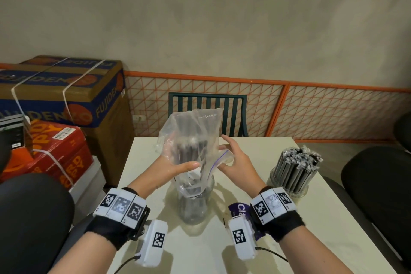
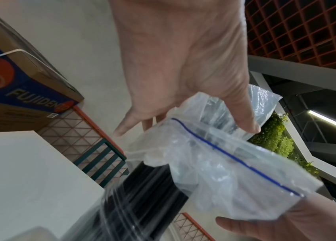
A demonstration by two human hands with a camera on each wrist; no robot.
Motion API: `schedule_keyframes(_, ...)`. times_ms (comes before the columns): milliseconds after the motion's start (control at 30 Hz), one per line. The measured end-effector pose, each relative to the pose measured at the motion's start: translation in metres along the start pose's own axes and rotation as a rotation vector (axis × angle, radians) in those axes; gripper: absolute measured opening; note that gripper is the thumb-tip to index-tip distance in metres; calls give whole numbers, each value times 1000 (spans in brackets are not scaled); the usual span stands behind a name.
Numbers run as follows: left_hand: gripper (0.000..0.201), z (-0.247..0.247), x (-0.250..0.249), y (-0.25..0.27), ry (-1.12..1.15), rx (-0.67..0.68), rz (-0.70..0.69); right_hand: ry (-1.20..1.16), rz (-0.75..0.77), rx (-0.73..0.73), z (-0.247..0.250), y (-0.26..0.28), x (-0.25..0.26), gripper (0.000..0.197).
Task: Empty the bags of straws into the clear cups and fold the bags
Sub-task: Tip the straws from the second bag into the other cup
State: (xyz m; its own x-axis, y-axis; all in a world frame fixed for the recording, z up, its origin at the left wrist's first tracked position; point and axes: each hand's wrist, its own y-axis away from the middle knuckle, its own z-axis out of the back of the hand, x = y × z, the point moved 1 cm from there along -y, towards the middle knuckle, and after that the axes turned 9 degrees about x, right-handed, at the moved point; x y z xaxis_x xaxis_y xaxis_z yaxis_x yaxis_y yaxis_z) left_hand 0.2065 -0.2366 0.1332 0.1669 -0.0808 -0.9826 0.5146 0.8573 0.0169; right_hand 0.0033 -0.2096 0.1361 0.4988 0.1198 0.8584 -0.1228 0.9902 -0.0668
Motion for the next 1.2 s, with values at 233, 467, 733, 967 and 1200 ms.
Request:
schedule_keyframes(233, 106, 1, -12, 2, -3, -48, -58, -97, -5, -172, 5, -1, -7, 40)
schedule_keyframes(467, 47, -14, -47, 14, -107, -40, -94, -203, 54, -189, 11, 8, 10, 36)
schedule_keyframes(733, 54, -8, -86, 20, -113, -235, -207, -406, 212, -264, 37, 25, 54, 27)
schedule_keyframes(967, 29, -17, -107, 43, -69, -452, -258, -87, 240, -167, 62, 80, 45, 22)
schedule_keyframes(1200, 33, -56, -121, 64, -272, -529, -369, 150, 14, 122, 102, 153, 5, 36)
